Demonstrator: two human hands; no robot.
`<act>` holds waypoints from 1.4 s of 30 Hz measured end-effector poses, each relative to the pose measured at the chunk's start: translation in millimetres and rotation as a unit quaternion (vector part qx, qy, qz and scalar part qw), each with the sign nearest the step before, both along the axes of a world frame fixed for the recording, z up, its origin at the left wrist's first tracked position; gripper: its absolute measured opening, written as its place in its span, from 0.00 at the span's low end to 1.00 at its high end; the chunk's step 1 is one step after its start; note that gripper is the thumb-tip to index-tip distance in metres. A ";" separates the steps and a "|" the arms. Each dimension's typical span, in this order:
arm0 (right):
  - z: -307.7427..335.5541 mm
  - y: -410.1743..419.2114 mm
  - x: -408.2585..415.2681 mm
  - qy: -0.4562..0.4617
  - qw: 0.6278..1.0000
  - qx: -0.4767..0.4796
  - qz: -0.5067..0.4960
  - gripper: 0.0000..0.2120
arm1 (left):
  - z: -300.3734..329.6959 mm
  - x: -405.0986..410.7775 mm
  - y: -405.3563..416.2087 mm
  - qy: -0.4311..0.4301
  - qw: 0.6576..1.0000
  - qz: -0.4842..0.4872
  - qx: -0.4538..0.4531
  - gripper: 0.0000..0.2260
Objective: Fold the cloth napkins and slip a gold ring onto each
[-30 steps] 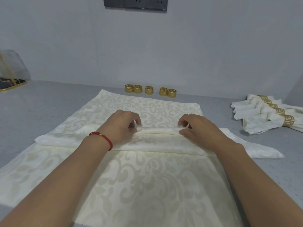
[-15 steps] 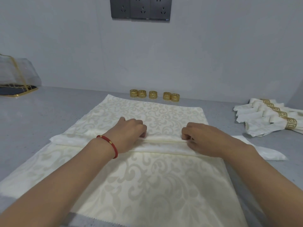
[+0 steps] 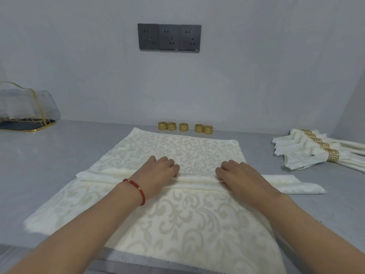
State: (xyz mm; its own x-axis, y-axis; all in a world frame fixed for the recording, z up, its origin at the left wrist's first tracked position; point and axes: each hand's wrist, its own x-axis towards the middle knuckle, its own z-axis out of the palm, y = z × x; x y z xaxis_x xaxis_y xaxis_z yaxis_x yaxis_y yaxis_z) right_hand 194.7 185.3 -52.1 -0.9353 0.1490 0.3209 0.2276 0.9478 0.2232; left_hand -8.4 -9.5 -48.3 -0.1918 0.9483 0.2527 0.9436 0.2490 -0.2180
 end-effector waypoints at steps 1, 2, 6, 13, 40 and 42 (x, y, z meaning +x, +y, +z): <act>1.2 -1.8 2.5 -0.015 1.000 -0.006 0.005 0.13 | 1.5 1.3 -2.5 -0.004 1.000 -0.001 -0.026 0.18; 3.3 -1.9 4.3 -0.017 0.999 -0.032 -0.003 0.08 | 2.5 0.9 -3.7 -0.023 0.999 0.007 -0.036 0.18; -1.9 1.8 5.4 0.026 0.990 -0.137 -0.025 0.07 | -6.8 2.7 -10.6 -0.162 0.984 0.028 0.069 0.18; -10.4 -7.2 6.1 0.049 0.996 -0.051 -0.047 0.08 | -19.4 8.8 -11.7 -0.103 0.988 0.028 0.116 0.22; -19.2 -69.7 -83.1 -0.072 0.944 -0.278 -0.163 0.35 | -24.6 67.7 -32.4 -0.221 0.969 0.056 0.096 0.19; -20.7 -59.7 -70.7 -0.091 0.940 -0.279 -0.174 0.37 | -20.4 69.7 -34.0 -0.229 0.966 0.071 0.094 0.20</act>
